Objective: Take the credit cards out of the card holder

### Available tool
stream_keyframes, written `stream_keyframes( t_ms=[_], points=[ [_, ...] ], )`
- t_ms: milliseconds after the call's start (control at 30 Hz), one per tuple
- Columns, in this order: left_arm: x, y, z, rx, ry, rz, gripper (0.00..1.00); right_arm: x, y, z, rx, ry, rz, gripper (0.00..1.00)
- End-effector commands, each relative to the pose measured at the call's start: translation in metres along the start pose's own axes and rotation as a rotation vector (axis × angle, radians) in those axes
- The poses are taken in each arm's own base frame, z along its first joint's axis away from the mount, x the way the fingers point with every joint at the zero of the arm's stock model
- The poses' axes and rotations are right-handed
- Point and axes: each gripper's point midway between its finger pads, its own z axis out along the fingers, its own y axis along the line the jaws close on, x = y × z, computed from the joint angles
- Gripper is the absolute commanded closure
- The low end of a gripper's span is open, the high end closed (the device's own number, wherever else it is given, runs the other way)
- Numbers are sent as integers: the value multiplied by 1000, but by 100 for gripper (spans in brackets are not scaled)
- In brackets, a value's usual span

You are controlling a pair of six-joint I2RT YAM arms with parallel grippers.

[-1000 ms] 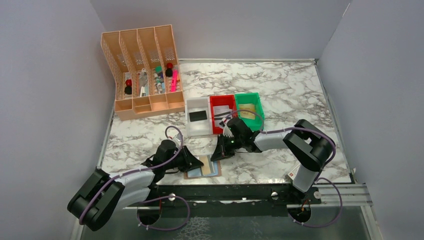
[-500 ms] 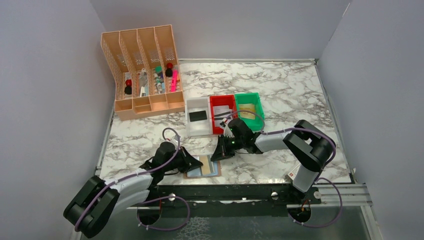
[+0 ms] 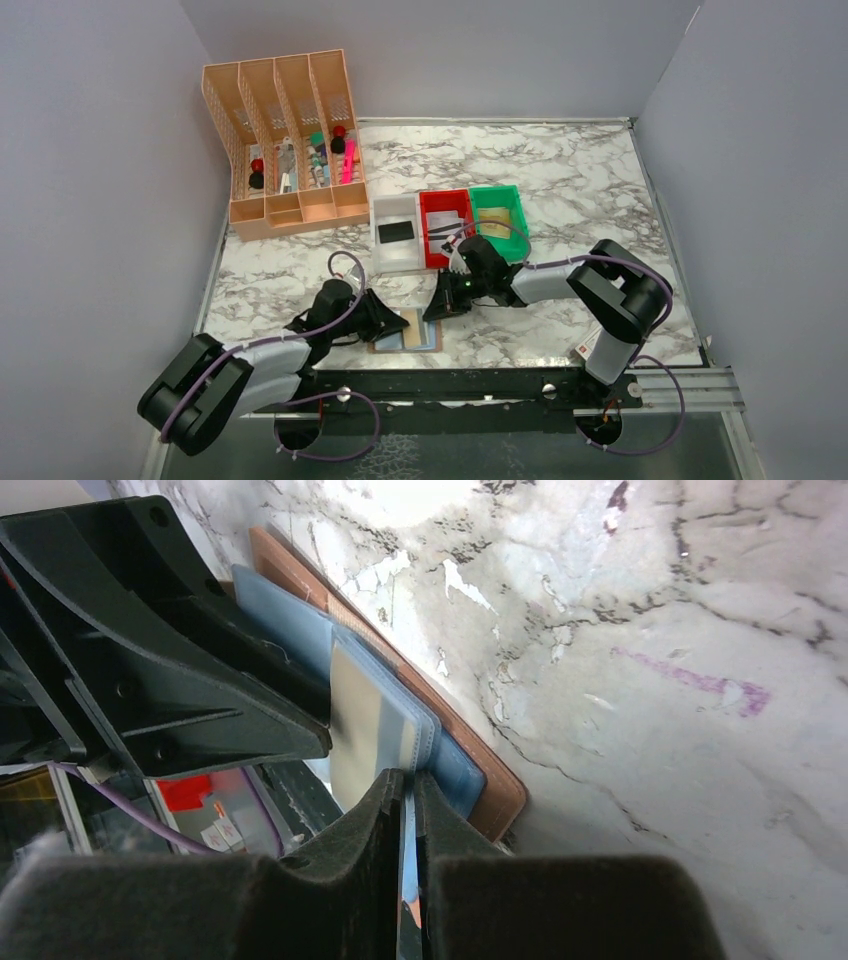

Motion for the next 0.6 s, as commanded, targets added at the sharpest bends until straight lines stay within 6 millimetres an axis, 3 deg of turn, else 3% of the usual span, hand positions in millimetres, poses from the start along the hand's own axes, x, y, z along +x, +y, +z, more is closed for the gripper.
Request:
stream_keyframes(
  t_ms=[0,100,333,567],
  points=[
    [-10,-71,6,233,19,132,77,54,-59,5,199,137,65,87],
    [-8,-67,12,212,39,139,100,53,-62,3,224,129,68,87],
    [-10,-44,11,124,14,115,100,41,-90,-9,412,63,54,84],
    [-19,-23,1,-14,-31,155,100,40,-102,-17,458,50,66,84]
  ],
)
